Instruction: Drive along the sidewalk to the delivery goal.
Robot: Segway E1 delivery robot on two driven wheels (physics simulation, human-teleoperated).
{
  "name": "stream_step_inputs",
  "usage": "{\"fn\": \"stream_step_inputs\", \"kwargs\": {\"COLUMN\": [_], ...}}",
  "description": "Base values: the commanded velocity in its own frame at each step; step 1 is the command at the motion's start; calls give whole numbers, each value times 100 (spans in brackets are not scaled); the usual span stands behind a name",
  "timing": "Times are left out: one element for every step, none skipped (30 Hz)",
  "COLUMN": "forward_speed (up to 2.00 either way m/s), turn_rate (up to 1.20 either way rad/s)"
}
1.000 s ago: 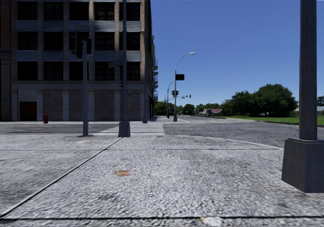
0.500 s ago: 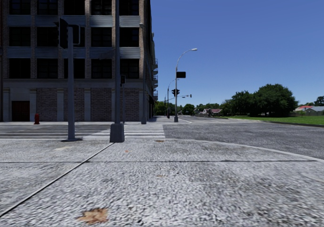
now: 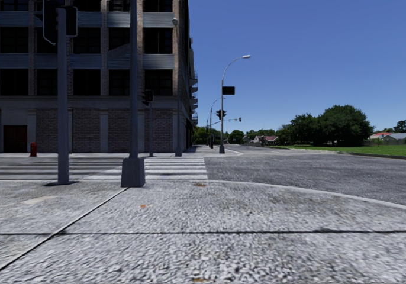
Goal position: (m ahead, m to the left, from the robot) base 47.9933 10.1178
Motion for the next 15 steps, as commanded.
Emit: {"fn": "stream_step_inputs", "kwargs": {"forward_speed": [200,200,200,200,200,200,200,200,200,200,200,200,200,200,200], "turn_rate": [0,0,0,0,0,0,0,0,11,60,71,69,0,0,0]}}
